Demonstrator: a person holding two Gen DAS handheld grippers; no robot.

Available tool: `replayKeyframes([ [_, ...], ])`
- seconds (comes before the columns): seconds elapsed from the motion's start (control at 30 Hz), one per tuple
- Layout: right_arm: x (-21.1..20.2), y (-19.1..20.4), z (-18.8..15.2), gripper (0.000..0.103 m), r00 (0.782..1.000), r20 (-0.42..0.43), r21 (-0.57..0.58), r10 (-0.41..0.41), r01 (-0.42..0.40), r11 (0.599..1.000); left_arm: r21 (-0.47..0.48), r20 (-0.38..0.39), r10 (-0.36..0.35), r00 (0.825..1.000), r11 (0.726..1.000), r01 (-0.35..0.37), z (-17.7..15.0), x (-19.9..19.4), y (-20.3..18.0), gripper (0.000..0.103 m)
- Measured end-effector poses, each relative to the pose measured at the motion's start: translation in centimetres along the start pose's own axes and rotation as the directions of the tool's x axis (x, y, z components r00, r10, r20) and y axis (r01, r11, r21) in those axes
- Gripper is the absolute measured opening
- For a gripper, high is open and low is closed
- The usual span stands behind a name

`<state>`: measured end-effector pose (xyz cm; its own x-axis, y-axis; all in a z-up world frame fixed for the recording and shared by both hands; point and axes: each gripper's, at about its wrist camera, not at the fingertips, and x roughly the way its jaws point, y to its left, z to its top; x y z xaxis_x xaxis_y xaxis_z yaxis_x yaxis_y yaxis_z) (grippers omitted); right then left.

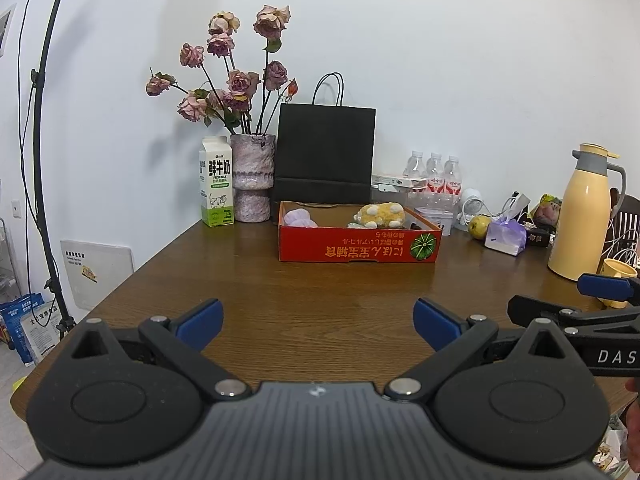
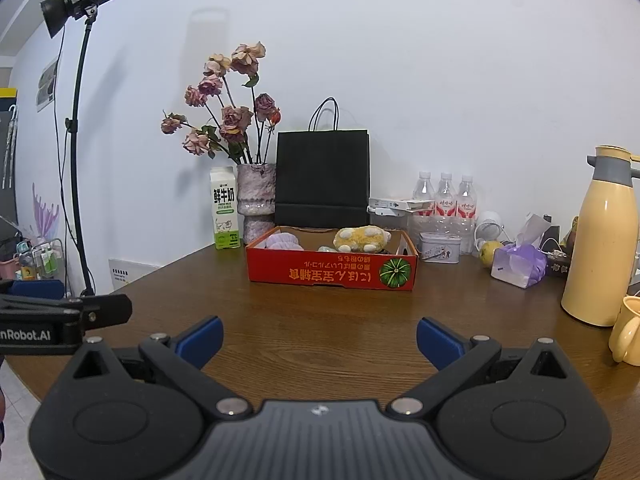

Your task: Organize objects

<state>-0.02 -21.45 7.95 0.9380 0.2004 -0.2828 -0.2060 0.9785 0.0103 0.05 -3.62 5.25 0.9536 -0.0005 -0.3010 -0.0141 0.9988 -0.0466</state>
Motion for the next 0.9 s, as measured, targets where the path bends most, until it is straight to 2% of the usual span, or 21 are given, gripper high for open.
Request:
replayKeyframes([
  [0.9, 0.17, 0.26, 0.26, 0.103, 1.000, -0.001, -0.002, -0.001, 0.001, 1.000, -0.011, -0.012, -0.011, 1.000, 1.000, 0.011, -0.08, 0.07, 0.02, 0.103],
])
